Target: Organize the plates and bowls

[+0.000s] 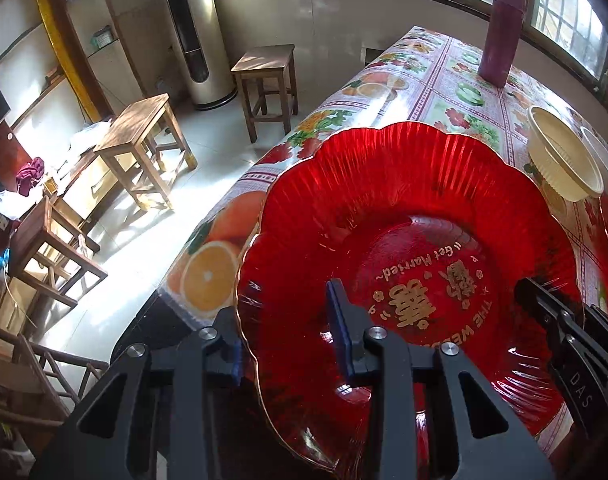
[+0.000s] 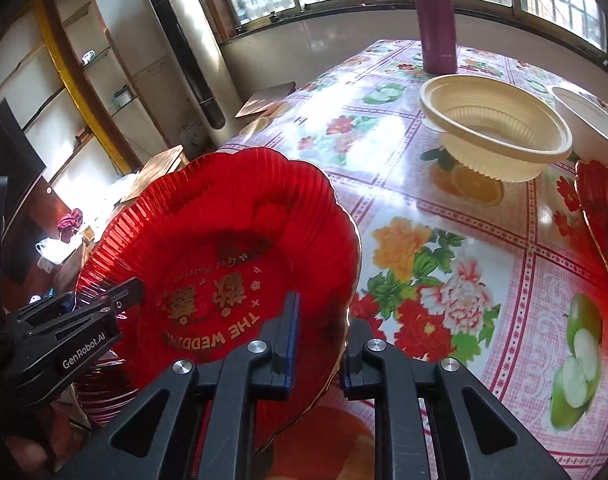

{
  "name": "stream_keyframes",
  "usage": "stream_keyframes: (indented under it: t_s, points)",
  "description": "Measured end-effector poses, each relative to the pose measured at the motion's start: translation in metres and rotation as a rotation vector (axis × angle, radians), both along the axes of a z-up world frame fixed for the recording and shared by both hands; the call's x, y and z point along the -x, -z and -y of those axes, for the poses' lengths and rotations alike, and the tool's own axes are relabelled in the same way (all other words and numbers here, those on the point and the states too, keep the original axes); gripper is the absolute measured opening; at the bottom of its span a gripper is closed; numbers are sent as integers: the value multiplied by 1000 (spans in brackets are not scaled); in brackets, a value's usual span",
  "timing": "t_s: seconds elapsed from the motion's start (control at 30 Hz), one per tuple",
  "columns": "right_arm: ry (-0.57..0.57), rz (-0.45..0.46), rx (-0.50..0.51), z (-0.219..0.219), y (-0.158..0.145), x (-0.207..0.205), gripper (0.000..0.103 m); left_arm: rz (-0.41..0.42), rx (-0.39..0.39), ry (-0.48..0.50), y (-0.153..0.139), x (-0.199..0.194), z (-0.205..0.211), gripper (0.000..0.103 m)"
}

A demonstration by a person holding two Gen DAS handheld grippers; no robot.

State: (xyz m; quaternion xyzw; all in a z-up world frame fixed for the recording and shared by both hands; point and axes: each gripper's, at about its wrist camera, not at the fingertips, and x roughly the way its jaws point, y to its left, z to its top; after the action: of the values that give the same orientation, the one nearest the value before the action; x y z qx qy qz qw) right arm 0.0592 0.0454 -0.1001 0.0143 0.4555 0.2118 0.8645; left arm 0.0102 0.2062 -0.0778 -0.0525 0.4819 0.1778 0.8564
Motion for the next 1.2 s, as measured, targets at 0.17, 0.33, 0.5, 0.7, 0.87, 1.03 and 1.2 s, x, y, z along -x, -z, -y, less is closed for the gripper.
stream_keyframes:
  t_s: [0.17,0.33,0.5,0.7,0.87,1.03,1.2]
  points:
    - [0,20,-32,18,-20,16,32,28,-54,8,-10,30,4,42]
    - [62,180,-71,79,-64,46,66,206,-165,22,-61,71,16,62]
    - [145,281,-103,156,-92,64,76,395,-73,195,-119,75,65,85]
    - [250,274,-183,239,-90,70,80,321,77,469,-118,19,158,86]
    - [323,164,-328,284,-65,55,81,161,193,537,-79,-40,218,86]
    - [407,50,-460,310,-36,31,80,-3,284,518,-39,-74,249,86]
    - [462,-24,-529,321,-18,16,81,-60,314,476,-23,-95,254,86]
